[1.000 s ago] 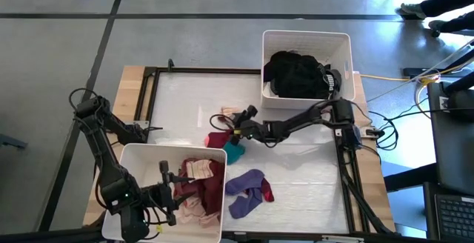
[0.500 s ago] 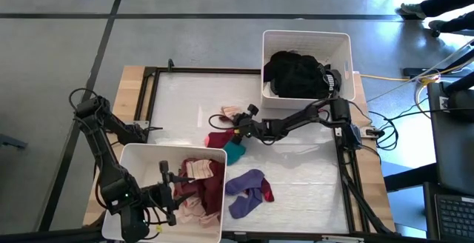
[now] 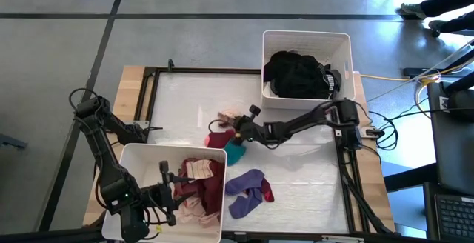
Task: Sort clothes
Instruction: Put the white striped sock into the bottom white laundry bin
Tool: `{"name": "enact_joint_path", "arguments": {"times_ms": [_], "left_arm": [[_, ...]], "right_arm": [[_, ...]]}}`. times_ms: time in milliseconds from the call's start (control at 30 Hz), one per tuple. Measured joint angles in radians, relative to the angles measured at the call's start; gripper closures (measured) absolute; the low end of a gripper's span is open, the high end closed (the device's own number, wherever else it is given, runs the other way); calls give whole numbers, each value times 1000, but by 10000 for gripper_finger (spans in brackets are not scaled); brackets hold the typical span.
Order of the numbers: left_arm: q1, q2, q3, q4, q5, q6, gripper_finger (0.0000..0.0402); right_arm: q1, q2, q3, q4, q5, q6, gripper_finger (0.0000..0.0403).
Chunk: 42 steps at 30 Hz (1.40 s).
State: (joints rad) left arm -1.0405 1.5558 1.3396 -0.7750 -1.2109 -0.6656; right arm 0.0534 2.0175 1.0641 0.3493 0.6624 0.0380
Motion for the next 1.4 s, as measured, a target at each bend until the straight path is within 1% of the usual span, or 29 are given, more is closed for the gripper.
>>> {"name": "enact_joint_path", "arguments": {"times_ms": [100,233,333,400,567,867,1000,1133,1200,1267,1400], "left_arm": [[0,0,0,0,2,0,233],[0,0,0,0,3,-5,233],[0,0,0,0,3,-7,233],[0,0,0,0,3,-7,233],[0,0,0,0,2,-7,233],[0,0,0,0,2,-7,233],[0,0,0,0,2,-7,233],[0,0,0,0,2,-7,233],[1,0,0,0,2,-7,233],[1,0,0,0,2,-7,233],[1,0,0,0,2,-7,233]], "right_arm": [[48,-39,0,-13,75,-48,396],[113,-88,0,-40,207,-117,385],[159,-130,0,-47,300,-163,385],[186,-154,0,-48,337,-192,390],[238,-226,0,-49,367,-235,397],[311,-349,0,-18,367,-315,386],[345,-377,5,52,366,-418,388],[381,-379,68,76,344,-517,388],[396,-379,107,76,304,-539,388],[407,-380,141,75,232,-541,388],[408,-380,196,75,39,-539,388]]}}
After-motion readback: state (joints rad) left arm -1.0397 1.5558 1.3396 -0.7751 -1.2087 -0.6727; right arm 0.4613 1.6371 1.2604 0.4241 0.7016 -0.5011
